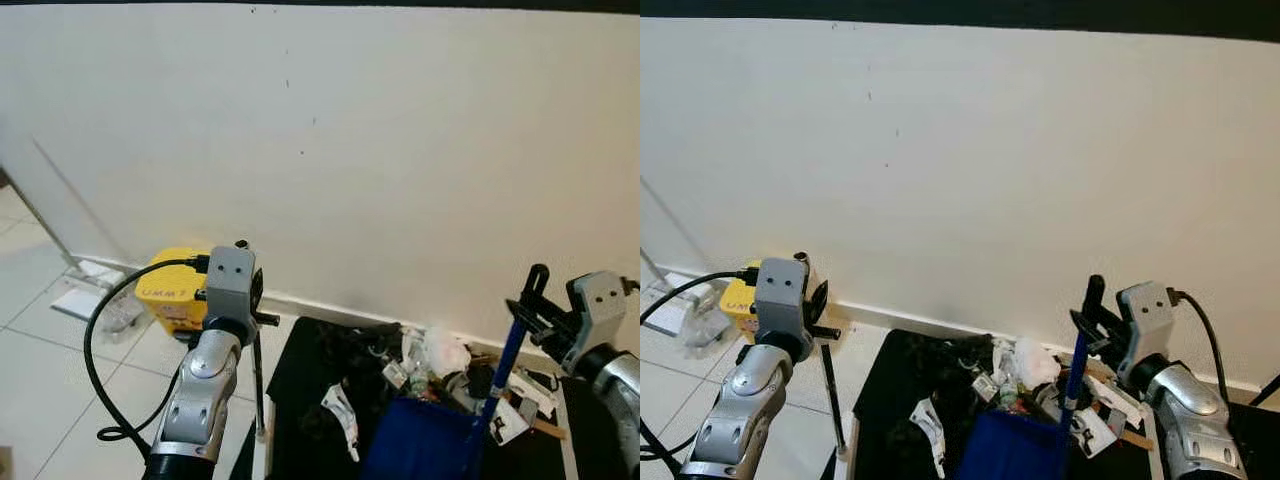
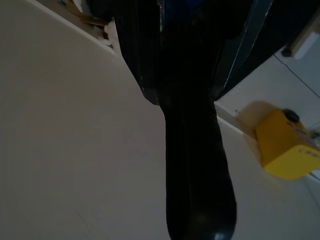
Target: Sweep floor
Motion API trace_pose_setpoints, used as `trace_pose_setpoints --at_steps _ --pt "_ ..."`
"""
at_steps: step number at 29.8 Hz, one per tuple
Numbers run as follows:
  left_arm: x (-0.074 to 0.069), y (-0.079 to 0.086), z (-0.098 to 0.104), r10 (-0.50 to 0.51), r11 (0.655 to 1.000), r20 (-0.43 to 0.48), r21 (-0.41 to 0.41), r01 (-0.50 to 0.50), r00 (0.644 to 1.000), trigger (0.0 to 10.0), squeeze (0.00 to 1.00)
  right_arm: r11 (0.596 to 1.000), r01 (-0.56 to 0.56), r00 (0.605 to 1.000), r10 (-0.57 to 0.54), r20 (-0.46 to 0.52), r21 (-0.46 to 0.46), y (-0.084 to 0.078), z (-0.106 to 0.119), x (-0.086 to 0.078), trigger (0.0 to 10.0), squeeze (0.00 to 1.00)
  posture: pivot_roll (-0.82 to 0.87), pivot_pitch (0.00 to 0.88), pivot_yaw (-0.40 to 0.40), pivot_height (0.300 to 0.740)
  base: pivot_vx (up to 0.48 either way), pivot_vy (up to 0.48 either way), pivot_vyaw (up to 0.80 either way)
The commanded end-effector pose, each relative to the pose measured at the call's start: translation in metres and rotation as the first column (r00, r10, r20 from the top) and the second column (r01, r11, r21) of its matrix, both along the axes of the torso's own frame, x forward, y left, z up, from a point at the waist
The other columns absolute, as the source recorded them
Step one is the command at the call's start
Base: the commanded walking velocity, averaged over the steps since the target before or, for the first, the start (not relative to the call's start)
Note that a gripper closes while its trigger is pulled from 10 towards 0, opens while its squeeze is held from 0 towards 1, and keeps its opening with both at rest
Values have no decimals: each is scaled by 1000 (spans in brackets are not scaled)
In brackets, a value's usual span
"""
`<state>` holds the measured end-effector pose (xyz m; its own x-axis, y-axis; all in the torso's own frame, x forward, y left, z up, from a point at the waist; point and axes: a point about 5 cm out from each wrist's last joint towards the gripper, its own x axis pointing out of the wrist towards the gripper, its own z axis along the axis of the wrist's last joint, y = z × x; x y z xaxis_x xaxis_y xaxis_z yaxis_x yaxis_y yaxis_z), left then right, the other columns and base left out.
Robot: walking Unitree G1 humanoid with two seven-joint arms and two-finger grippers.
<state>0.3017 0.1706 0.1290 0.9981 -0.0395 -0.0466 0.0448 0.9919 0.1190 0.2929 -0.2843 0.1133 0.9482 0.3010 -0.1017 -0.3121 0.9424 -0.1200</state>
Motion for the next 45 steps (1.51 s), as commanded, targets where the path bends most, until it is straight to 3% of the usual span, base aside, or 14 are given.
trace_pose_setpoints --at_steps 1,7,31,45 --pt "5 5 10 -4 1000 50 28 3 999 10000 0 1000 5 999 -5 39 -5 -5 14 1 10000 0 37 88 34 740 0 -247 0" --pt "8 2 11 -8 1000 54 21 7 998 10000 16 1000 17 999 -16 45 -13 -9 19 -1 10000 0 37 88 34 740 0 -395 0" --pt "8 3 8 8 999 55 34 -10 998 10000 4 1000 -15 1000 15 12 6 6 10 5 10000 0 48 85 31 740 0 0 0" --pt "9 1 8 3 1000 54 30 -4 999 10000 16 999 -36 999 36 0 20 15 5 5 10000 0 46 85 28 740 0 -423 0"
